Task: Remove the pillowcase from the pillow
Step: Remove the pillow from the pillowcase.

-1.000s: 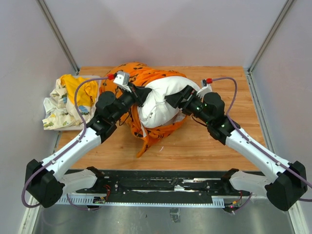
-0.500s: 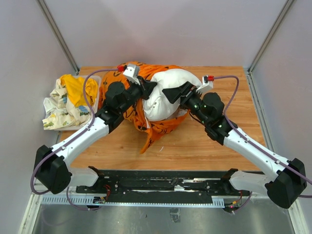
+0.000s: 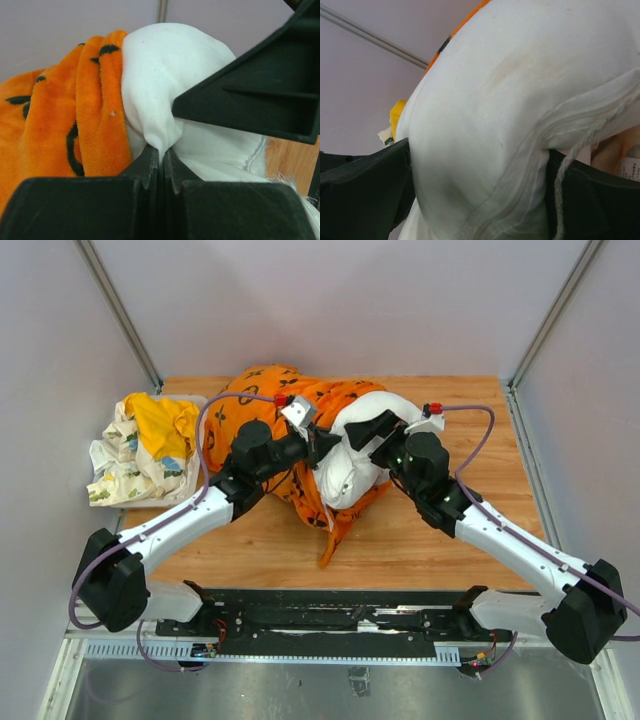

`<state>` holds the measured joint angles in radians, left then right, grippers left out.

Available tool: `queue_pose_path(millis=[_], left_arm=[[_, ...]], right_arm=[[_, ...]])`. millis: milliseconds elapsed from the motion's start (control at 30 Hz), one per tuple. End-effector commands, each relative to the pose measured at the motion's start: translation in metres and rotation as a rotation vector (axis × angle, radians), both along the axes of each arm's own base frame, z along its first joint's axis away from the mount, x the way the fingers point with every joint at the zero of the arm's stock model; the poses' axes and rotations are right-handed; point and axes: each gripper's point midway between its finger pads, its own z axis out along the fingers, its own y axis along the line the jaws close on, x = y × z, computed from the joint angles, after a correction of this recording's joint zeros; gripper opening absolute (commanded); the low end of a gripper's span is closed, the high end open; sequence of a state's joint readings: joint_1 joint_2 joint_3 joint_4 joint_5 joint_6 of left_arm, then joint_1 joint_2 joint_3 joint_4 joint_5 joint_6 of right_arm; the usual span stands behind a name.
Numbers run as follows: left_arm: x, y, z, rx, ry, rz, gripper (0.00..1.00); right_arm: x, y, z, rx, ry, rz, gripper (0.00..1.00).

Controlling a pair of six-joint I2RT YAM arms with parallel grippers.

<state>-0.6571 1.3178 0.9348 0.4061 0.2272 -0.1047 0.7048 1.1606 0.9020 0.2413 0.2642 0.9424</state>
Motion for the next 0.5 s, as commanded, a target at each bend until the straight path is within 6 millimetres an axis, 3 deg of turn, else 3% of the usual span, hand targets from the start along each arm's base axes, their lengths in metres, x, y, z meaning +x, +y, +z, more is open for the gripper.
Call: queue_pose_path(millis=[0, 167, 200, 267, 333, 367, 467], left_arm=[[-0.031, -0.021, -0.008, 0.063, -0.049, -0.202, 0.0], [-0.032, -0.036, -0.021, 0.1, 0.009, -0.281, 0.0], [-0.031, -0.037, -0.02, 0.098, 0.013, -0.286, 0.0], [-0.027, -0.036, -0.018, 0.093, 0.017, -0.263, 0.01], [-0.016, -0.026, -0.014, 0.098, 0.02, -0.172, 0.2], [-0.009, -0.017, -0.012, 0.093, 0.023, -0.116, 0.41], [-0.007, 0.01, 0.004, 0.03, 0.008, -0.057, 0.87]], right_arm=[[-0.014, 0.01, 0.06, 0.156, -0.123, 0.026, 0.98], [-0.009, 0.021, 0.051, 0.101, -0.069, 0.047, 0.97], [-0.008, 0.024, 0.051, 0.093, -0.072, 0.062, 0.88], [-0.008, 0.028, 0.052, 0.076, -0.1, 0.087, 0.55], [-0.008, 0.026, 0.054, 0.041, -0.132, 0.109, 0.16], [-0.006, 0.02, 0.056, 0.015, -0.143, 0.109, 0.03], [-0.001, -0.01, 0.051, -0.077, -0.122, 0.064, 0.01]])
